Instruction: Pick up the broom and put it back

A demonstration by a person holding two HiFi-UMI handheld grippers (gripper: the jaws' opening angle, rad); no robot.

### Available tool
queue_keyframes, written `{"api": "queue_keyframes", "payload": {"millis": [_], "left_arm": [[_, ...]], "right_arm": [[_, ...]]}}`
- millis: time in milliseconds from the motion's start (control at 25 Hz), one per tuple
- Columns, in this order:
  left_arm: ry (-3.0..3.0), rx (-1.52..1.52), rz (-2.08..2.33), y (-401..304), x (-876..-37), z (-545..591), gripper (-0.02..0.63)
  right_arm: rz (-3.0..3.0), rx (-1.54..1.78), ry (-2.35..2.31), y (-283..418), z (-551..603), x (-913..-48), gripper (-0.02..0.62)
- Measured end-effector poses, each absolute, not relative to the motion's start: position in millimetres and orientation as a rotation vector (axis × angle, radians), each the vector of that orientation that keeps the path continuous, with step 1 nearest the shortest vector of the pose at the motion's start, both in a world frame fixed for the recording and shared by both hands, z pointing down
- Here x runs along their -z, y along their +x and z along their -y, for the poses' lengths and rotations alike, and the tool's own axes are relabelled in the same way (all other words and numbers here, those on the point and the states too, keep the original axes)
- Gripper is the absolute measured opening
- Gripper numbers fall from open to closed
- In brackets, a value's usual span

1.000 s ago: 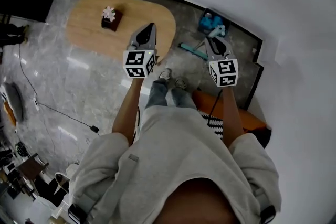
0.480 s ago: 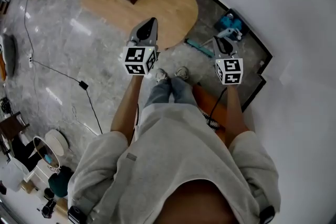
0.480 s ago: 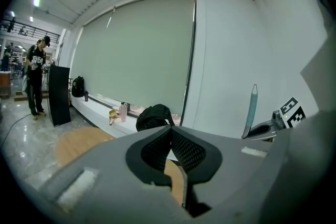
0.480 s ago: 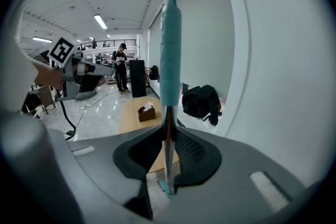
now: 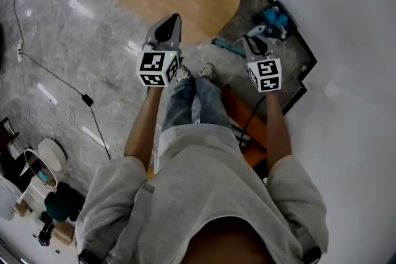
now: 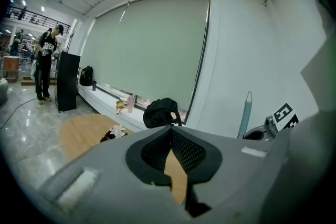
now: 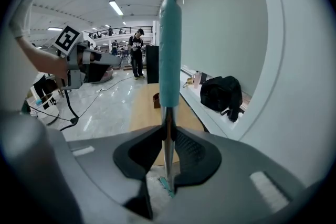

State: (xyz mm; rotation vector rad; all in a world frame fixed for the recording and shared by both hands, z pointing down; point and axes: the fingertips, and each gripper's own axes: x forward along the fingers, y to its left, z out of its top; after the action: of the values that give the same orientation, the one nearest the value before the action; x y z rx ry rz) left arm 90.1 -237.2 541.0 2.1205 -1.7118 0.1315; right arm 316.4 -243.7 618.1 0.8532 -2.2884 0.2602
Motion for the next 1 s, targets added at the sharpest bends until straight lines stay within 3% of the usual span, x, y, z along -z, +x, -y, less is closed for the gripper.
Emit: {"api": "queue_keyframes", "payload": {"millis": [1000], "left_arm": [[1.960, -0.192, 1.773, 91.8, -647.9, 223.8, 0.002]], "right_arm": [[2.216, -0.268, 0.488, 296.2, 251.8, -784.4, 0.075]]}}
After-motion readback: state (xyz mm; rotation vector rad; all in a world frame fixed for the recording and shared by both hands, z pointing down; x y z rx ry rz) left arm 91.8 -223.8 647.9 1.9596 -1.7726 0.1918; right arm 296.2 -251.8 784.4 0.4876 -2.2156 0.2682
